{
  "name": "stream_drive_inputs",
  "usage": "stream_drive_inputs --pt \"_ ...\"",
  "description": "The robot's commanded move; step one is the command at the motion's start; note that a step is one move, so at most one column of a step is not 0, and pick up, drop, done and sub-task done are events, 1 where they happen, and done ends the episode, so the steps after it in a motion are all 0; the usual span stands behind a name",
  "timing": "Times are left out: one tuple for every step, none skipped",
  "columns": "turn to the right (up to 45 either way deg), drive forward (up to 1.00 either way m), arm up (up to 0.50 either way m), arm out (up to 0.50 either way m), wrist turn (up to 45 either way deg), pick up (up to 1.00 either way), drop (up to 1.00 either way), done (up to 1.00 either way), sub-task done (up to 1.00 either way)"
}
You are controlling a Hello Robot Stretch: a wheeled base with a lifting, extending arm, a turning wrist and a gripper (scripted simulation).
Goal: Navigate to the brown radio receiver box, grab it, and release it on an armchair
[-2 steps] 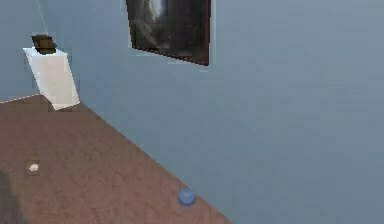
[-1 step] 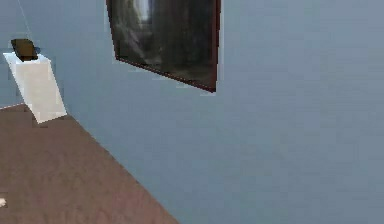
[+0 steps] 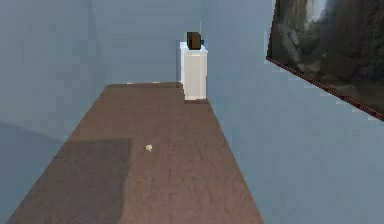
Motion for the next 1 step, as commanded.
stream_drive_inputs --pt "0.0 1.00 0.00 0.00 0.0 0.00 0.00 0.00 0.00"
